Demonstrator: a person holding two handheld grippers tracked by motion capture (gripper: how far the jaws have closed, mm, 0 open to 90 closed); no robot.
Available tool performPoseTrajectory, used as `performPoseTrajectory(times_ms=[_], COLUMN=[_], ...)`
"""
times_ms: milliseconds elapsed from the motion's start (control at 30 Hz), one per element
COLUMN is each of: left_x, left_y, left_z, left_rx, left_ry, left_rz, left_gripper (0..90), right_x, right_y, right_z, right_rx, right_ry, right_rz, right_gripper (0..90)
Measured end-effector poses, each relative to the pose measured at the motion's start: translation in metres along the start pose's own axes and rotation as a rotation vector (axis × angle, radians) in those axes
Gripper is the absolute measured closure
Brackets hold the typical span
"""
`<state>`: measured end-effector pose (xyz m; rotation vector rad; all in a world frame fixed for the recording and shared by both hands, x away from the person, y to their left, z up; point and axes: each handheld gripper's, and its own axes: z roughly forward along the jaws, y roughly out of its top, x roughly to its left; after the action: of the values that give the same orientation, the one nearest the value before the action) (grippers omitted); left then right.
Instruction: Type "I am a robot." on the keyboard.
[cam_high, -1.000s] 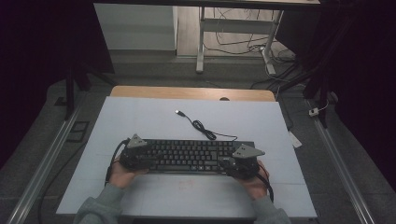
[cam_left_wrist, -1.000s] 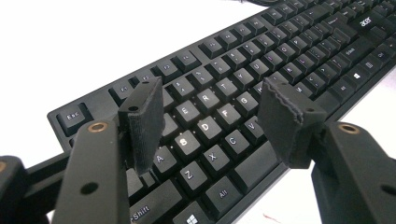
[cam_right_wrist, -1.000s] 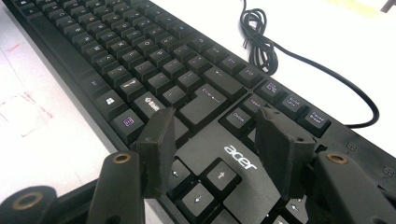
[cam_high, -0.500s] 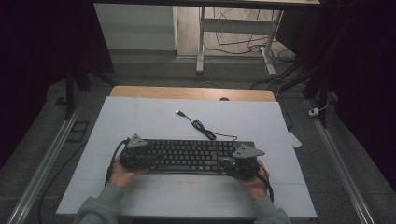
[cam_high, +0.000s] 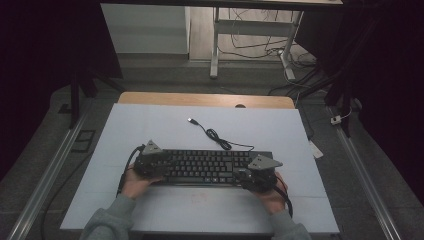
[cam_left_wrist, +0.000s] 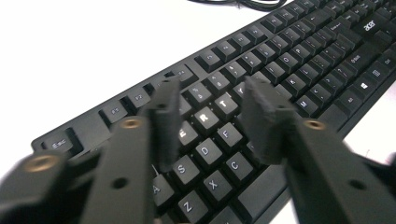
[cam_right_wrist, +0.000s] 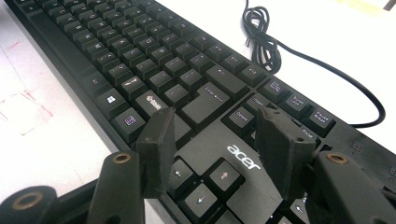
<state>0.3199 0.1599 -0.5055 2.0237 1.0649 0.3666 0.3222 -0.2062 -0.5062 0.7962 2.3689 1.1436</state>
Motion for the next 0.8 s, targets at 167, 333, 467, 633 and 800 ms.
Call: performPoseTrajectory(times_ms=[167,333,467,633,800], left_x=[-0.001,-0.002,-0.003,-0.003,-0.002], left_y=[0.001,0.002,0.003,0.003,0.003], left_z=[0.007,0.016,0.023,0.028,0.03], left_rx=[0.016,0.055,0.077,0.088,0.09], left_ry=[-0.006,0.002,0.018,0.032,0.036], left_rz=[0.018,0.039,0.048,0.046,0.041], left_gripper=[85.3,88.7,88.7,88.7,88.7], right_x=[0.0,0.0,0.0,0.0,0.0], right_y=[0.0,-0.001,-0.001,-0.001,-0.001], right_z=[0.0,0.0,0.001,0.0,0.0], right_rx=[0.002,0.005,0.004,0.005,0.002], right_ry=[-0.002,-0.007,-0.007,-0.008,-0.005], right_rz=[-0.001,-0.001,-0.002,0.0,0.0], right_gripper=[47.9,48.0,47.9,47.9,47.9])
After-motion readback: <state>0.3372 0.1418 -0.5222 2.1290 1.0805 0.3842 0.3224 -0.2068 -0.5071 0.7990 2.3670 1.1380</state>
